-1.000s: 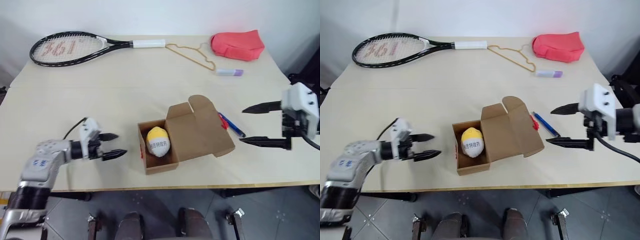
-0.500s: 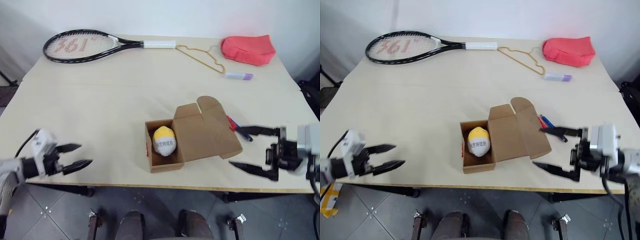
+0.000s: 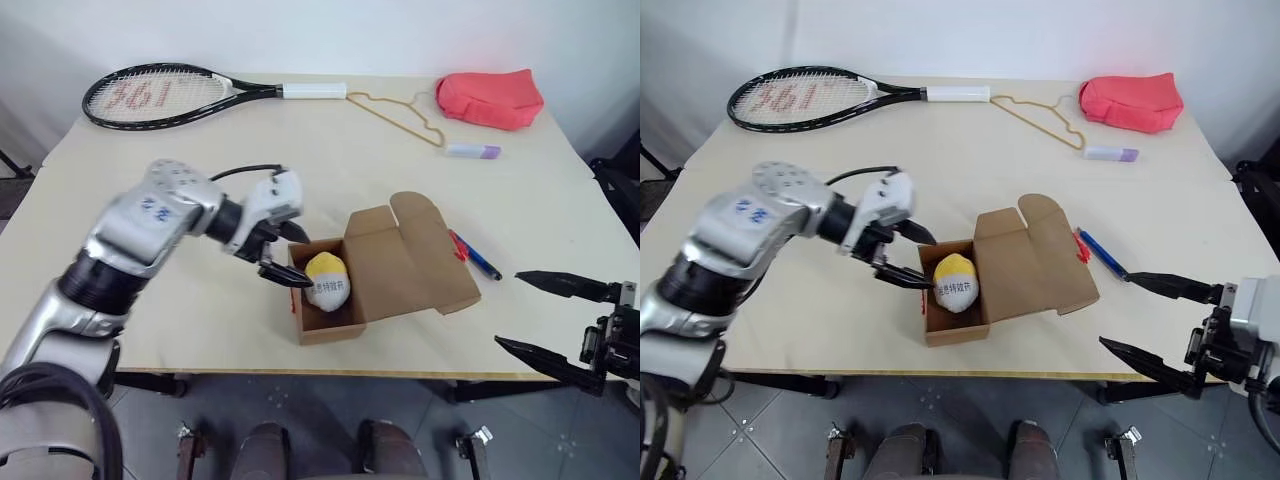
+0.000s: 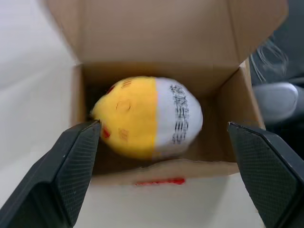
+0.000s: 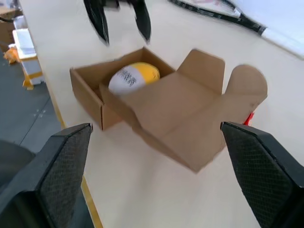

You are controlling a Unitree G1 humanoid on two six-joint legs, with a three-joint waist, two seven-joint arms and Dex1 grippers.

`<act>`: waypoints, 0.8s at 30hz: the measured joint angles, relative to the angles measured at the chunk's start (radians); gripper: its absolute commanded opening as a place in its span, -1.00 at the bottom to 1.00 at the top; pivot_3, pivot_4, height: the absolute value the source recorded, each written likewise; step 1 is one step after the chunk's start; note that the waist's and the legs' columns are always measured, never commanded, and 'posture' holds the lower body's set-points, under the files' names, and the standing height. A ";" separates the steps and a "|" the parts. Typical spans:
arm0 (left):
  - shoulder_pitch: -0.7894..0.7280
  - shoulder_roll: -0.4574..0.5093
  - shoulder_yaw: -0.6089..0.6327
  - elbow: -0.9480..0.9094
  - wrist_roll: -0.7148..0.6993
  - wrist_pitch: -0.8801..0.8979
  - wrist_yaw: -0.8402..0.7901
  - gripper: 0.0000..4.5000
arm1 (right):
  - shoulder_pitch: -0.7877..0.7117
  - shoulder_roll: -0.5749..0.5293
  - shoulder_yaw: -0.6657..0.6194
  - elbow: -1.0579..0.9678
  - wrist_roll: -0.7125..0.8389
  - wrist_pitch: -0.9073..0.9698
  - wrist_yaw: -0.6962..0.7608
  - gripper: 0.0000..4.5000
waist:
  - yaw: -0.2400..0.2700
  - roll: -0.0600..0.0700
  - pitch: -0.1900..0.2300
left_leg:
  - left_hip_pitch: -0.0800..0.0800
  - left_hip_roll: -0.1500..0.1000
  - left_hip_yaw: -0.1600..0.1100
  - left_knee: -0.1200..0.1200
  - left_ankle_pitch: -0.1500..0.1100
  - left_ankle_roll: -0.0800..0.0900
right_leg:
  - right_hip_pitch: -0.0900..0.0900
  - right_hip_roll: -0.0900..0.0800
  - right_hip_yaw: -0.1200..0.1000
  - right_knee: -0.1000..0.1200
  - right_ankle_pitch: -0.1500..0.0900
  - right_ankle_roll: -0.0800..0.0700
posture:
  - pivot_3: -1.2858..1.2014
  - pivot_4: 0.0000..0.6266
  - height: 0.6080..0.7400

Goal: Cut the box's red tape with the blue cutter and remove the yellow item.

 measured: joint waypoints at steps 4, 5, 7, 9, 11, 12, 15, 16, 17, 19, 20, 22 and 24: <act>-0.029 -0.083 -0.076 0.104 0.093 -0.075 -0.007 0.99 | 0.030 0.001 -0.031 -0.078 0.065 0.047 -0.069 1.00 | 0.003 0.000 0.000 | 0.000 0.000 0.000 0.000 0.000 0.000 | 0.000 0.000 0.000 -0.001 0.000 0.000 | 0.03 -0.52 1.00; -0.030 -0.095 -0.085 0.120 0.107 -0.092 -0.020 0.99 | 0.039 0.003 -0.035 -0.095 0.074 0.056 -0.087 1.00 | 0.004 0.000 0.000 | -0.001 0.000 0.000 0.000 0.000 0.000 | 0.000 0.000 0.000 -0.001 0.000 0.000 | 0.03 -0.52 1.00; -0.032 -0.119 -0.107 0.143 0.133 -0.115 -0.048 0.99 | 0.054 0.016 -0.035 -0.123 0.083 0.061 -0.117 1.00 | 0.009 0.000 0.000 | -0.001 0.000 0.000 0.001 0.000 0.000 | 0.000 0.000 0.000 -0.001 0.000 0.000 | 0.03 -0.52 1.00; -0.032 -0.129 -0.119 0.152 0.156 -0.131 -0.065 0.82 | 0.059 0.019 -0.035 -0.137 0.087 0.061 -0.132 1.00 | 0.009 0.000 0.000 | -0.002 0.000 0.000 0.003 0.000 0.001 | 0.000 0.000 0.000 -0.001 0.000 0.000 | 0.03 -0.52 1.00; -0.046 -0.137 -0.136 0.176 0.194 -0.166 -0.075 0.61 | 0.068 0.019 -0.035 -0.142 0.092 0.062 -0.150 1.00 | 0.010 0.000 0.000 | -0.002 0.000 0.000 0.004 -0.001 0.001 | 0.000 0.000 0.000 -0.001 0.000 0.000 | 0.03 -0.52 1.00; -0.054 -0.141 -0.143 0.193 0.214 -0.184 -0.078 0.50 | 0.068 0.019 -0.035 -0.144 0.093 0.062 -0.157 1.00 | 0.012 0.000 0.000 | -0.002 0.000 0.000 0.004 -0.001 0.001 | 0.000 0.000 0.000 -0.001 0.000 0.000 | 0.03 -0.52 1.00; -0.061 -0.170 -0.146 0.237 0.248 -0.236 -0.089 0.07 | 0.061 0.019 -0.034 -0.149 0.093 0.062 -0.177 1.00 | 0.014 0.000 0.000 | -0.003 0.000 -0.001 0.005 -0.001 0.002 | 0.000 0.000 0.000 -0.001 0.000 0.000 | 0.03 -0.52 1.00; -0.061 -0.188 -0.141 0.253 0.252 -0.247 -0.086 -0.03 | 0.057 0.018 -0.031 -0.149 0.093 0.062 -0.182 1.00 | 0.014 0.000 0.000 | -0.003 0.000 -0.001 0.005 -0.001 0.002 | 0.000 0.000 0.000 -0.001 0.000 0.000 | 0.03 -0.52 1.00; -0.061 -0.217 -0.129 0.277 0.256 -0.262 -0.069 -0.15 | 0.051 0.018 -0.026 -0.149 0.093 0.062 -0.187 1.00 | 0.016 0.000 0.000 | -0.003 0.000 -0.001 0.005 -0.001 0.002 | 0.000 0.000 0.000 -0.001 0.000 0.000 | 0.03 -0.52 1.00; -0.060 -0.259 -0.100 0.306 0.255 -0.285 -0.042 -0.44 | 0.047 0.018 -0.023 -0.149 0.093 0.062 -0.190 1.00 | 0.016 0.000 0.000 | -0.004 0.000 -0.001 0.005 -0.001 0.002 | 0.000 0.000 0.000 -0.001 0.000 0.000 | 0.03 -0.52 1.00; -0.058 -0.277 -0.079 0.311 0.250 -0.289 -0.029 -0.56 | 0.047 0.017 -0.020 -0.149 0.093 0.062 -0.190 1.00 | 0.015 0.000 0.000 | -0.004 0.000 -0.001 0.005 -0.001 0.002 | 0.000 0.000 0.000 -0.001 0.000 0.000 | 0.03 -0.52 1.00; -0.054 -0.316 -0.008 0.321 0.212 -0.290 -0.010 -0.80 | 0.047 0.008 -0.008 -0.149 0.094 0.069 -0.189 1.00 | 0.013 0.000 0.000 | -0.004 0.000 -0.002 0.005 -0.001 0.002 | 0.000 0.000 -0.001 -0.001 0.000 0.000 | 0.03 -0.52 1.00; -0.054 -0.343 0.073 0.338 0.174 -0.304 0.011 -0.99 | 0.034 0.001 0.015 -0.148 0.099 0.077 -0.188 1.00 | 0.012 0.000 0.000 | -0.004 0.000 -0.002 0.005 -0.001 0.002 | 0.000 0.000 -0.001 0.000 0.000 0.000 | 0.03 -0.52 1.00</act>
